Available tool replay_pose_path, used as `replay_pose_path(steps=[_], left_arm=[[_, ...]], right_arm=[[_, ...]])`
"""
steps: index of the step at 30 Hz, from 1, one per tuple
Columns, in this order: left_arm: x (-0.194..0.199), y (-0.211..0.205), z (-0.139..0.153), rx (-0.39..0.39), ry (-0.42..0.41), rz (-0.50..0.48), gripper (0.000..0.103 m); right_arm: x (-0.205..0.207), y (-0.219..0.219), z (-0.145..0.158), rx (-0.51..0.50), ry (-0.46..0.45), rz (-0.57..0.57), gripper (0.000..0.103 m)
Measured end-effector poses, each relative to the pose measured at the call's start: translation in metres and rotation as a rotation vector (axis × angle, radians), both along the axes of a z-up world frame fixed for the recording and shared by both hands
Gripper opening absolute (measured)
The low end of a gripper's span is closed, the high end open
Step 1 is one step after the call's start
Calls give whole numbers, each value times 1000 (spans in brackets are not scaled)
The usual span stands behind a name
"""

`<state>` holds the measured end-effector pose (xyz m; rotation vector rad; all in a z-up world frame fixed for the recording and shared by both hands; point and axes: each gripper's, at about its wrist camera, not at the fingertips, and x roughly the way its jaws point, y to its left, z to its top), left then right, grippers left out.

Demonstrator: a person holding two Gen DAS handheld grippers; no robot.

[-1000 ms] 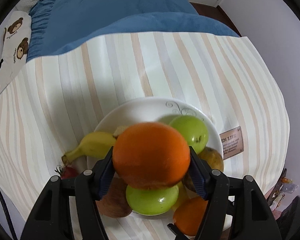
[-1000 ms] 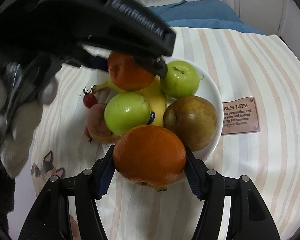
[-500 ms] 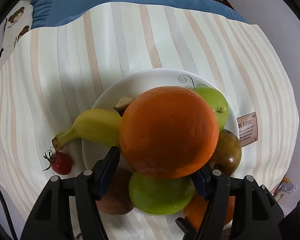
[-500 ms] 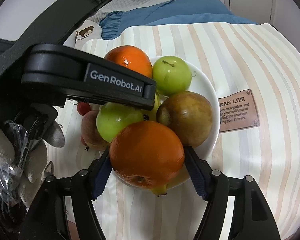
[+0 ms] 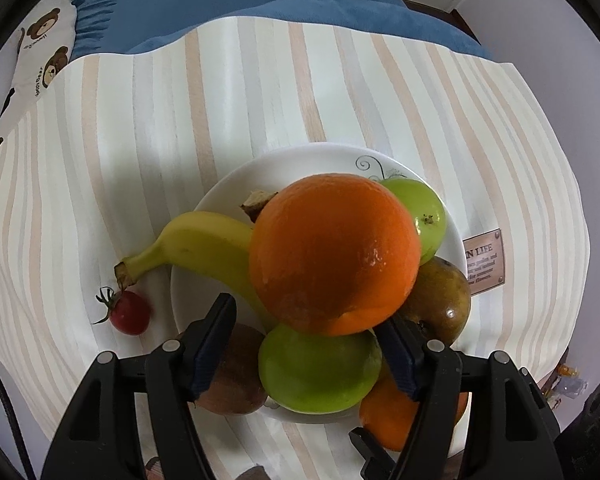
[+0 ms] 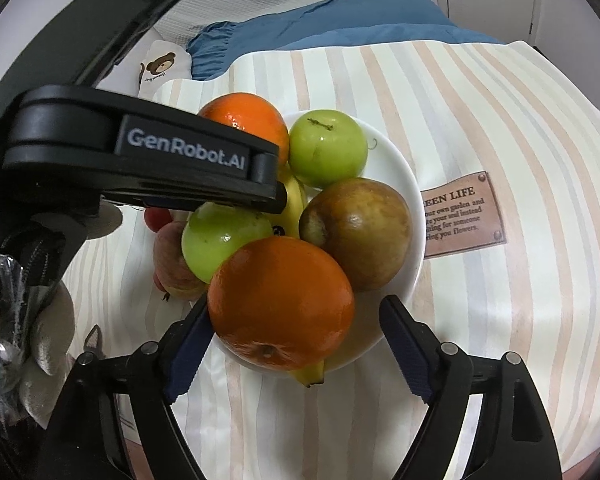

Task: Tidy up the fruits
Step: 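Carry both oranges onto the fruit pile on the plate and open both tools, then move both tools toward the cherry tomatoes beside the plate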

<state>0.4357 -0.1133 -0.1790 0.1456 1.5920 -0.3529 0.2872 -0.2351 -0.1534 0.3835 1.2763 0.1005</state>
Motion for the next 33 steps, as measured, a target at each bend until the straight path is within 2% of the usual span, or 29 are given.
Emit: replay_pose_path(steps=[4, 7, 12, 21, 26, 33], left_arm=[[-4, 8, 11, -23, -16, 17, 77], [-4, 12, 18, -35, -41, 29, 87], [-5, 19, 31, -29, -83, 39, 93], [-10, 43, 52, -43, -133, 83, 93], [-22, 54, 62, -39, -176, 114, 93], [-62, 80, 89, 0, -302, 153, 93]], right_arm=[[-6, 1, 0, -11, -2, -1, 86], [-8, 1, 2, -16, -4, -1, 86], [-9, -1, 7, -16, -13, -7, 87], [-13, -4, 18, -23, -28, -5, 92], [-19, -10, 34, -38, -45, -4, 96], [-37, -20, 68, -113, -94, -6, 99]])
